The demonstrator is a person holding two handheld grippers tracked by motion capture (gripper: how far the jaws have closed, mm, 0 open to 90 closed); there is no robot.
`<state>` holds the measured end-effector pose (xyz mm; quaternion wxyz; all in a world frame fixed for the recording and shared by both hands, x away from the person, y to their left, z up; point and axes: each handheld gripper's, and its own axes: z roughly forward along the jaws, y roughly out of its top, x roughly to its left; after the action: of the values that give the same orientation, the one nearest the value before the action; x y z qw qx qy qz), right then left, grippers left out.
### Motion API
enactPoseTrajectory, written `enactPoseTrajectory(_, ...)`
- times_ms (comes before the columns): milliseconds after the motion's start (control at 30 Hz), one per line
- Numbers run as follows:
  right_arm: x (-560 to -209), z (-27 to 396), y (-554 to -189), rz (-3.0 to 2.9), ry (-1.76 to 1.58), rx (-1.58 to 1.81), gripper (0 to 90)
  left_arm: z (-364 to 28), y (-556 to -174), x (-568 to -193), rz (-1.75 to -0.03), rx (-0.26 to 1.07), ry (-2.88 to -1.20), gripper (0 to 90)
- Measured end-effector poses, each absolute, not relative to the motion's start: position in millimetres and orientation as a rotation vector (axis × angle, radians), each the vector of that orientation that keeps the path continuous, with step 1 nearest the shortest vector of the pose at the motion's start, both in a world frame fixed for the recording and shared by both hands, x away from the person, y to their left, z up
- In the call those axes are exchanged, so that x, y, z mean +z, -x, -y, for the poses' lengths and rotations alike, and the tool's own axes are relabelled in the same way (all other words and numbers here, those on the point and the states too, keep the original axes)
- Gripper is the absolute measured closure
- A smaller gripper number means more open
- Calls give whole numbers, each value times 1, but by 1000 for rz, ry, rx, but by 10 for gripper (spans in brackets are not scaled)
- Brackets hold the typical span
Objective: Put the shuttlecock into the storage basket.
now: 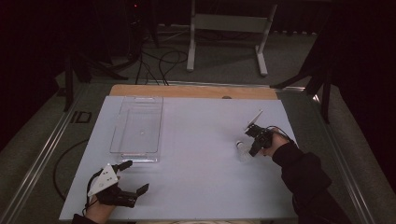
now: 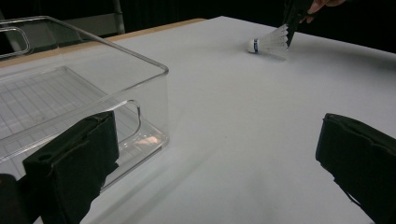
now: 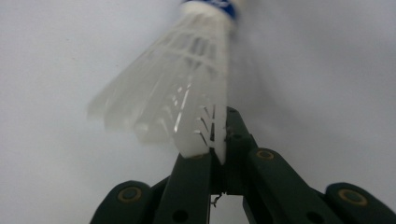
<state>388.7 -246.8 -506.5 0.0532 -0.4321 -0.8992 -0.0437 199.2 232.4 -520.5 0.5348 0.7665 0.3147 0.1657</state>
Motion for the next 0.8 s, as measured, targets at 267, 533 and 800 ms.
enactPoseTrajectory(267,-495,245,-389,2776,1253,-147,900,-232,-200,-521,-749,389,-1824,0)
enactPoseTrajectory(533,-485,239,-385,2816,1116,-115,900,-232,-200,-521,-749,388,-1824,0)
enactPoseTrajectory(800,-482,234,-377,2878,916,-126,900,-231,-200,-521,-749,386,-1826,0)
